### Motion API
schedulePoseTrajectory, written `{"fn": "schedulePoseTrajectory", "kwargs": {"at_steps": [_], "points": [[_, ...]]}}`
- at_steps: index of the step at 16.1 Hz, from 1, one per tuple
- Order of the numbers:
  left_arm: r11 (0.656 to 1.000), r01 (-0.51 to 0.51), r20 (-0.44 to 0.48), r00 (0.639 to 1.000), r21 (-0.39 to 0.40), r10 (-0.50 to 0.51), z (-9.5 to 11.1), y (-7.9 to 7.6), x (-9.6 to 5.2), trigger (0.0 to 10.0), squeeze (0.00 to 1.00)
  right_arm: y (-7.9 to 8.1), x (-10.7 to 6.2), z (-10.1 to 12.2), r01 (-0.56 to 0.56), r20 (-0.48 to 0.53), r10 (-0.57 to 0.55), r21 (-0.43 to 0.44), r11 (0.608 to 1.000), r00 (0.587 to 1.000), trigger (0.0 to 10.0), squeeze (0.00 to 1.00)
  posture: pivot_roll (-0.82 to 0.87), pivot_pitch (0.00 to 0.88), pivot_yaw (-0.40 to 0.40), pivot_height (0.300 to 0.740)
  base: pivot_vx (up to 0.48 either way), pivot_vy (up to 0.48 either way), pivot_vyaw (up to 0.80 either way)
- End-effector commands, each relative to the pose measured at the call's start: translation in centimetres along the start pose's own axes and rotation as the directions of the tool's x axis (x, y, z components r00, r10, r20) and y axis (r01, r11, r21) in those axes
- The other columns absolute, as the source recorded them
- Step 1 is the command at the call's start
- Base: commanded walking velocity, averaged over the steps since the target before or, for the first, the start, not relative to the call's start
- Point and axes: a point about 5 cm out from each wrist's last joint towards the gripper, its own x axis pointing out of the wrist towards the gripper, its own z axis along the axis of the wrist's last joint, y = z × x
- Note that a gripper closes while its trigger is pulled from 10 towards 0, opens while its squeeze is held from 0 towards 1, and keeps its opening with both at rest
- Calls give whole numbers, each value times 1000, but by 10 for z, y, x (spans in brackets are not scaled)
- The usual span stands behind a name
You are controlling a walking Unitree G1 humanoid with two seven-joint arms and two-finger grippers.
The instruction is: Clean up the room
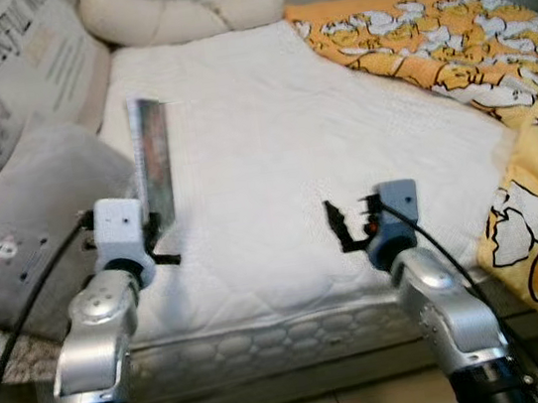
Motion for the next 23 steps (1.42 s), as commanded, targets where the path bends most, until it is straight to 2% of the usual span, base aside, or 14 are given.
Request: {"fn": "schedulePoseTrajectory", "kwargs": {"at_steps": [1,6,8,10,18,19,21,22,23], "points": [[1000,28,59,998,13,-29,12,-9,1,10000,0,-7,-1,0,19,2,-19,-7,1000,1000,10000,0,-9,0,-13,740,341,0,0],[999,33,61,998,12,-33,13,-10,1,10000,0,-5,0,0,12,0,-12,-12,1000,1000,10000,0,-9,0,-13,740,340,0,0],[999,34,61,998,13,-35,12,-10,1,10000,0,-3,0,2,-11,4,12,-36,999,1000,10000,0,-9,0,-13,740,343,0,800],[999,34,61,997,16,-35,13,-10,1,10000,0,-3,0,1,-6,2,6,-19,1000,1000,10000,0,-9,0,-13,740,343,0,741],[998,55,57,997,25,-56,12,-13,1,10000,0,-6,-1,0,10,0,-10,-16,1000,1000,10000,0,-12,0,-14,740,334,0,0],[991,126,41,991,40,-128,8,-22,2,10000,0,-7,-1,0,11,-2,-11,-20,1000,1000,10000,0,-15,0,-14,740,0,0,0],[979,195,34,980,66,-197,8,-29,5,10000,0,-9,-2,1,8,-4,-8,-29,1000,1000,10000,0,-22,0,-20,740,0,0,0],[961,265,28,963,76,-268,10,-35,11,10000,0,-13,-4,3,-9,-8,8,-47,999,1000,10000,0,-29,0,-19,740,0,0,0],[958,278,26,959,75,-281,10,-35,13,10000,0,-14,-4,3,-14,-7,13,-48,999,1000,10000,0,-33,0,-19,740,0,0,0]]}}
